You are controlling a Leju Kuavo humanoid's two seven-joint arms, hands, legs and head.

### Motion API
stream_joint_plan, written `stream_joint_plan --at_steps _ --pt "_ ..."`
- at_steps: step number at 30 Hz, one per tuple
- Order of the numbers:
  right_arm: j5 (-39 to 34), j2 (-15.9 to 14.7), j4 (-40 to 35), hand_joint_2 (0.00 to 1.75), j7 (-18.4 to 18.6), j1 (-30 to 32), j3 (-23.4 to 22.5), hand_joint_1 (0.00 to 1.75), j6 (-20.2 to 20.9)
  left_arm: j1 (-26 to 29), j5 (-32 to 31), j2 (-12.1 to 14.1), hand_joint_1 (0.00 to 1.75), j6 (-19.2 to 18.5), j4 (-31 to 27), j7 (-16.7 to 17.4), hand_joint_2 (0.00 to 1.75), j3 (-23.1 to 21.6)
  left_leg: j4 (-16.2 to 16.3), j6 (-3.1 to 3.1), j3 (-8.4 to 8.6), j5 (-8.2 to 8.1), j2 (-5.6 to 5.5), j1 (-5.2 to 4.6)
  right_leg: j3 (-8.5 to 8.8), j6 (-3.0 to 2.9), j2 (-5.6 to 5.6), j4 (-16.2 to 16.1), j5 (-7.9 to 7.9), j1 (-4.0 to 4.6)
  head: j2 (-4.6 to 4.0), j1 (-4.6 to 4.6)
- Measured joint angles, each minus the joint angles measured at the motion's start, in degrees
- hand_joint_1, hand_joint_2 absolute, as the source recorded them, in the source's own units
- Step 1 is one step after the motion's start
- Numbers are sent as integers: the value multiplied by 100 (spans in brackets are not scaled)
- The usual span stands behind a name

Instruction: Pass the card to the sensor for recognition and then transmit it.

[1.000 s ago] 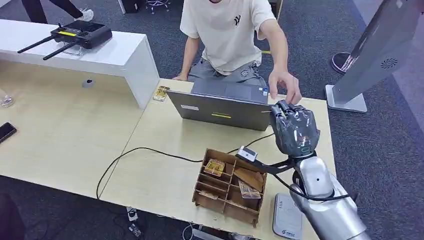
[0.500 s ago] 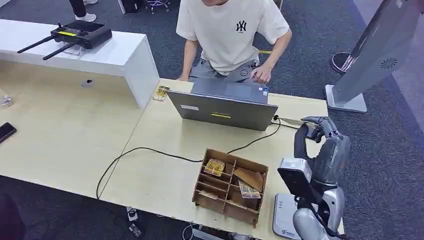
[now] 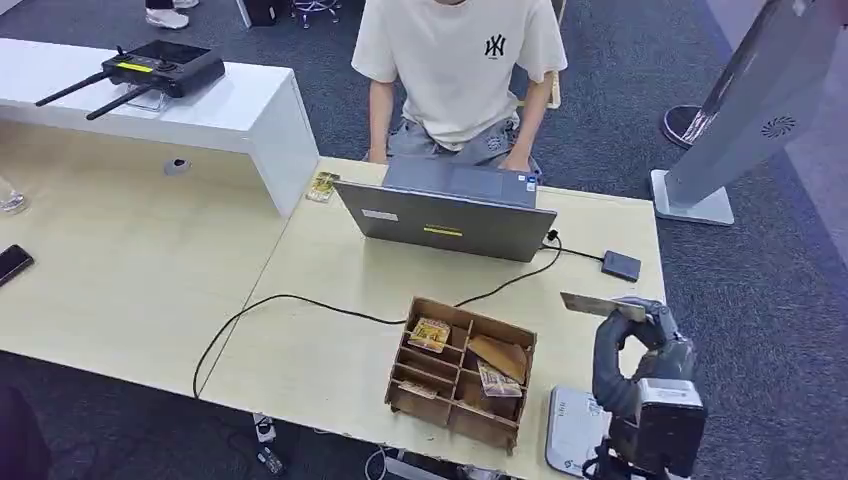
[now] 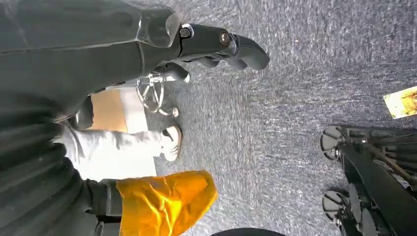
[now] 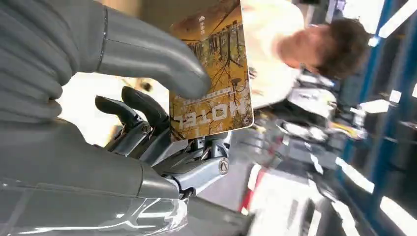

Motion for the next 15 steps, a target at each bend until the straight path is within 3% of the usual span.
stream_joint_plan --at_steps 7,15 --pt "-39 -291 -192 175 293 810 -142 175 229 53 85 -96 0 66 0 72 175 186 0 1 -2 -4 2 -1 -1 1 0 -2 -1 0 0 0" --pt "-118 -463 -411 175 363 1217 -293 175 185 69 98 -116 0 92 0 90 175 282 0 -1 1 -3 4 1 -1 0 1 0 0 0 0 -2"
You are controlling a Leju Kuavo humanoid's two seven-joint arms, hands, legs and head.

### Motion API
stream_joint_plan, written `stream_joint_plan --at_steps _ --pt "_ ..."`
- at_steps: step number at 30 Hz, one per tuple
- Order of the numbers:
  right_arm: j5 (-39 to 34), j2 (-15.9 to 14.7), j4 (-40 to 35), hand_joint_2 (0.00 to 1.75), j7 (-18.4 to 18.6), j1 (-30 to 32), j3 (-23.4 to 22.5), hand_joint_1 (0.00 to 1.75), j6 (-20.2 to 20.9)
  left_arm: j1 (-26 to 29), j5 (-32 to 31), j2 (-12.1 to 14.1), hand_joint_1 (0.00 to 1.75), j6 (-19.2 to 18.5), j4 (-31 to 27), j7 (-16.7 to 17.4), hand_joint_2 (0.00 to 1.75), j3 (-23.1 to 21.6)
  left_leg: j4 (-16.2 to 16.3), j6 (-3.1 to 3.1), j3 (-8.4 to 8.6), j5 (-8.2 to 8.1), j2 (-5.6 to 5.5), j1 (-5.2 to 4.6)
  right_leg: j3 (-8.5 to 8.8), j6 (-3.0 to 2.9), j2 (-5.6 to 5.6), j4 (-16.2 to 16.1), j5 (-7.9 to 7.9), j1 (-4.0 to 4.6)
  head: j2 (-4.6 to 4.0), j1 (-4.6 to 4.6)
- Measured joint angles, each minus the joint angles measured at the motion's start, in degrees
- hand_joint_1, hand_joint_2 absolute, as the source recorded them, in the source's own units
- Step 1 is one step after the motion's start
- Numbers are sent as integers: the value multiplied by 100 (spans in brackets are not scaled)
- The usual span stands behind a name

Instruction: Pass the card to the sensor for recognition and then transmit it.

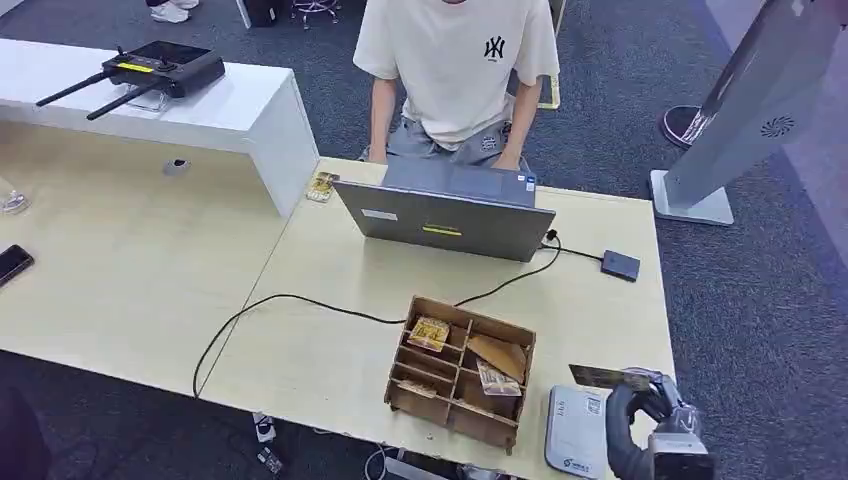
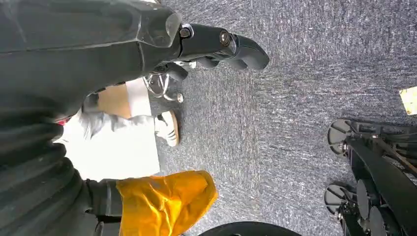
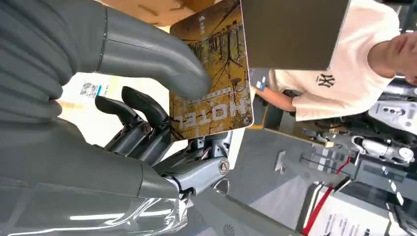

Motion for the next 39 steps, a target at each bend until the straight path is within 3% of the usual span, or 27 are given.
stream_joint_plan --at_steps 5,16,29,39 --pt "120 -105 -105 175 92 104 -114 175 -33 -1 2 -9 0 4 0 2 175 44 0 0 0 0 0 -1 0 0 0 0 0 0 0 0" --pt "586 -579 -101 175 642 134 -168 175 361 -2 -26 -11 0 -31 0 4 175 61 0 1 -1 0 0 -2 0 1 0 -1 0 0 0 0" --pt "682 -842 -68 175 931 127 -170 175 566 -3 -48 -4 0 -46 0 24 175 94 0 0 -2 0 0 -1 0 1 0 0 0 0 0 0" --pt "826 -1235 131 175 1423 41 50 175 924 -13 -87 17 0 -57 0 63 175 188 0 1 -3 0 0 -2 0 1 0 -1 0 0 0 0"
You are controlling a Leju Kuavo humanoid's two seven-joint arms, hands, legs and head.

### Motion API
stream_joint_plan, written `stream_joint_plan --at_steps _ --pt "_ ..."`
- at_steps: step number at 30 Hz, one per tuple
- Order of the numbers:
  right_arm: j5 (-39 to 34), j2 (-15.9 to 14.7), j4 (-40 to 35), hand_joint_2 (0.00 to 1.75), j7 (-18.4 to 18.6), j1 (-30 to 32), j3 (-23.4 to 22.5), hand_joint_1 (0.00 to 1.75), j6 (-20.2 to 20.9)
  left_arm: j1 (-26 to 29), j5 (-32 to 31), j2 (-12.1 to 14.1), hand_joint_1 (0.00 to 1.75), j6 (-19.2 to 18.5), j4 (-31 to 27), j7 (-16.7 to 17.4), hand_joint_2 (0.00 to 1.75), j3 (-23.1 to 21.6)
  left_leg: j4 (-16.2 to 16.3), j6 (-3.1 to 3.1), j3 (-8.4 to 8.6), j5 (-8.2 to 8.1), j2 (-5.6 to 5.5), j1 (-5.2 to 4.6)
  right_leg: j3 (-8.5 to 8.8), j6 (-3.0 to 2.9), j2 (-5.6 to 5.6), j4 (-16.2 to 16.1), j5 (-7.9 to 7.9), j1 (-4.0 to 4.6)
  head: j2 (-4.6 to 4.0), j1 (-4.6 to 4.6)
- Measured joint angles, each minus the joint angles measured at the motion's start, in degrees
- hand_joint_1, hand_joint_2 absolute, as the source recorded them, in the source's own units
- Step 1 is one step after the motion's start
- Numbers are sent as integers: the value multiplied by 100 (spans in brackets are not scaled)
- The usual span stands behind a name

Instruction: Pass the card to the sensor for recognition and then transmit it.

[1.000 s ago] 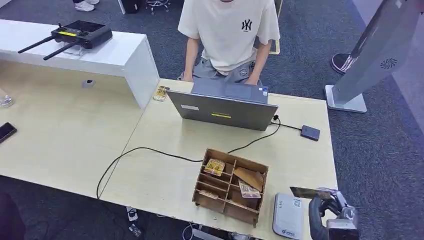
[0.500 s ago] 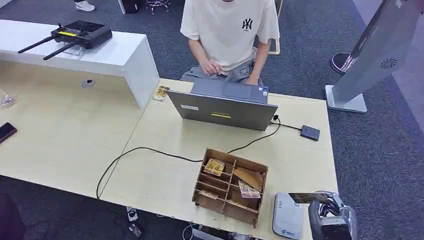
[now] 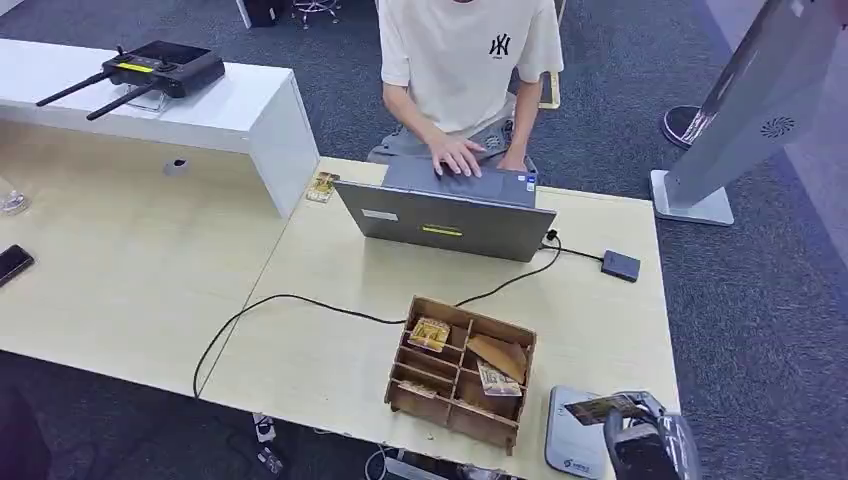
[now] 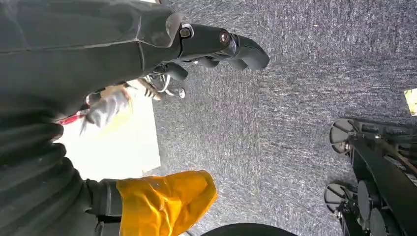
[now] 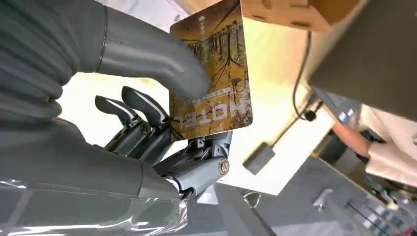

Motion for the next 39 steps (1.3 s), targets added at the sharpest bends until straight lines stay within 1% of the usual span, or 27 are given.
stream_joint_plan --at_steps 9,15,27,39 --pt "142 -282 186 175 315 -215 304 175 258 -9 -33 2 0 -24 0 44 175 7 0 0 0 0 0 1 0 0 0 0 0 0 0 0" --pt "284 -420 308 175 494 -339 438 175 317 -11 -35 2 0 -31 0 55 175 26 0 0 0 0 0 0 0 0 0 0 0 0 0 0" --pt "866 -523 536 175 855 -559 580 175 370 -15 -39 2 0 -42 0 92 175 131 0 0 1 0 0 0 0 0 1 0 0 0 0 0" --pt "1170 -523 750 175 1041 -683 671 175 437 -17 -48 2 0 -48 0 133 175 146 0 0 0 0 0 0 0 0 0 0 0 0 0 0"
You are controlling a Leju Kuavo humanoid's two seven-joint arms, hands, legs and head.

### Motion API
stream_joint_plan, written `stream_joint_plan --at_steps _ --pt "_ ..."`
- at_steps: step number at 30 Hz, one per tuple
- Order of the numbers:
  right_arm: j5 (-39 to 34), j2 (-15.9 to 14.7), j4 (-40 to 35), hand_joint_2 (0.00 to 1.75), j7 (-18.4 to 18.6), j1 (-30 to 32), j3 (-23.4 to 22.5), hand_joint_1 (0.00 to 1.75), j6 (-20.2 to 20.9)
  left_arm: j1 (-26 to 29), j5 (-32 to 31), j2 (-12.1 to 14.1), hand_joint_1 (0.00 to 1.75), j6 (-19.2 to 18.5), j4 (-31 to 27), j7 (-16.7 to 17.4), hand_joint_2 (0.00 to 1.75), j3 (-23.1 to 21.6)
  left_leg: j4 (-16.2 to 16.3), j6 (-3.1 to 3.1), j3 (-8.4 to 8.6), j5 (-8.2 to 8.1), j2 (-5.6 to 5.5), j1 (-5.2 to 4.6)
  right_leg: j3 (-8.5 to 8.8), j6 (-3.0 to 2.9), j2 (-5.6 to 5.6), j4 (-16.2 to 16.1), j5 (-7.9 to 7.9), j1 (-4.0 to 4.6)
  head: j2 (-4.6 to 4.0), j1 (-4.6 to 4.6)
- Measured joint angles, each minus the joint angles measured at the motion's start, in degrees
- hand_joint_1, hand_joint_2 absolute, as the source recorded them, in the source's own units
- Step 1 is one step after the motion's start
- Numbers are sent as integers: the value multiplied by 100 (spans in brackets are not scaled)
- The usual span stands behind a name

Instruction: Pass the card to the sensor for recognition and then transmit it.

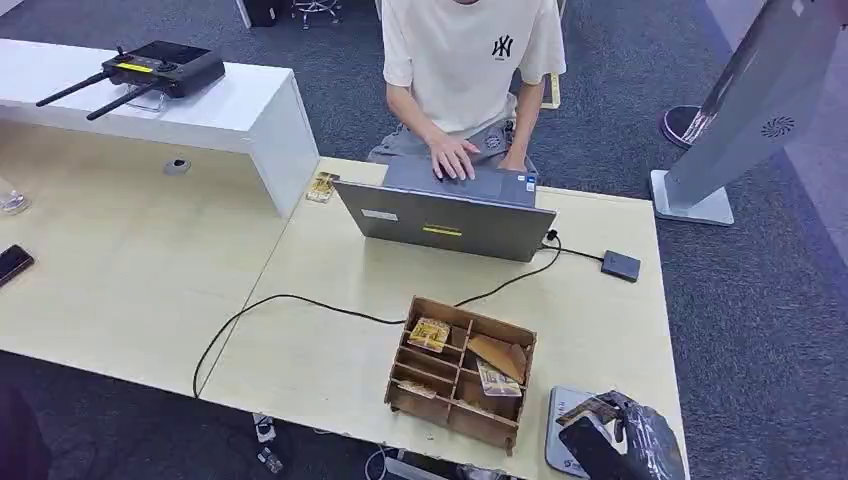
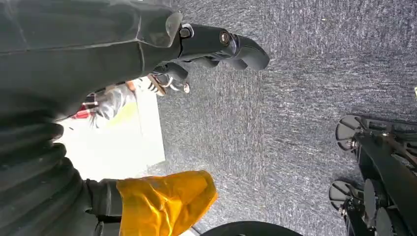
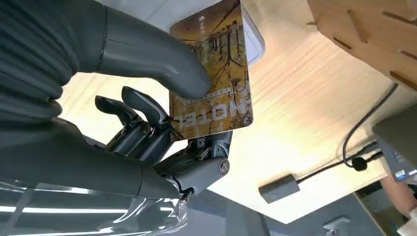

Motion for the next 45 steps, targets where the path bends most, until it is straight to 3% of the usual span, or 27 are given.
stream_joint_plan --at_steps 13,45 --pt "603 15 348 175 164 -296 175 175 31 -4 -37 0 0 -4 0 20 175 20 0 0 3 0 1 0 2 0 1 0 0 0 0 0" --pt "1615 433 1420 175 422 -818 343 175 -90 -33 -103 0 0 -11 0 37 175 87 0 0 6 1 0 0 7 0 0 0 1 0 0 0"
